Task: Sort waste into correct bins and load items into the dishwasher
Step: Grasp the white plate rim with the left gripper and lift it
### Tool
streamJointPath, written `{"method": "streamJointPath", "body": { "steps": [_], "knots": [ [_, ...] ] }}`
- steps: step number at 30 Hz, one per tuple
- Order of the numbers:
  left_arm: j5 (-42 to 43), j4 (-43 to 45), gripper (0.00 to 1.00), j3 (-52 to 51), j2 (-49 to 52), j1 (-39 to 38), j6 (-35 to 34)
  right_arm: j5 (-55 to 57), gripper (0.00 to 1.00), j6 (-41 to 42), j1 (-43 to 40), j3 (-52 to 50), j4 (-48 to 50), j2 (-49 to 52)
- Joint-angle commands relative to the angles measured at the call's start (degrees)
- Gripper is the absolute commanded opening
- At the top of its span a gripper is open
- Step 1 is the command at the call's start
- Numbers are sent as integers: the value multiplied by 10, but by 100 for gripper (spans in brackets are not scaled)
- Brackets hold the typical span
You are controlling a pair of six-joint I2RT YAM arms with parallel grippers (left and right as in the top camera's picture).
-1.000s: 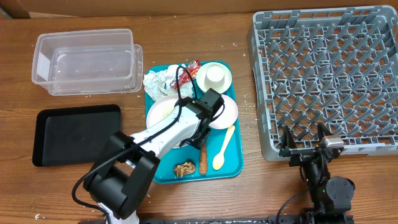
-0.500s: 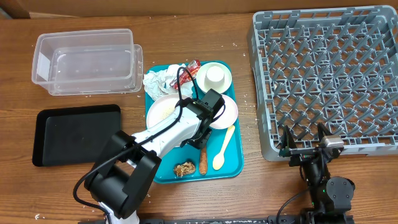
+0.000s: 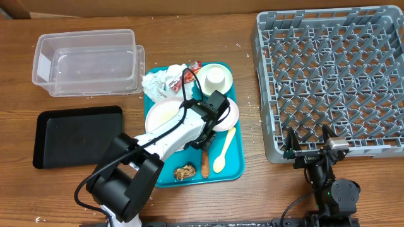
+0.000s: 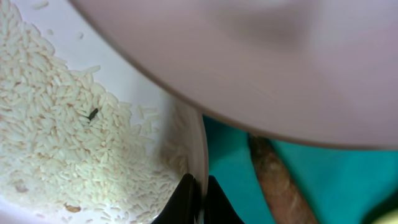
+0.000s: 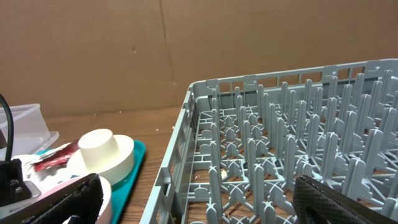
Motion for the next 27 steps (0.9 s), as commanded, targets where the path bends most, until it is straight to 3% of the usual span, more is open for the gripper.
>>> {"method": "streamJointPath", "body": {
  "steps": [1,19,27],
  "knots": [
    [1,-31,4,30,5,2,-16,6,100,-2,2,-6,3,-4],
    [-44,-195,4,224,5,3,-41,6,100,-2,2,-6,3,-4],
    [-73,-262,4,288,5,12,-109,6,100,-2,2,-6,3,-4]
  ]
}}
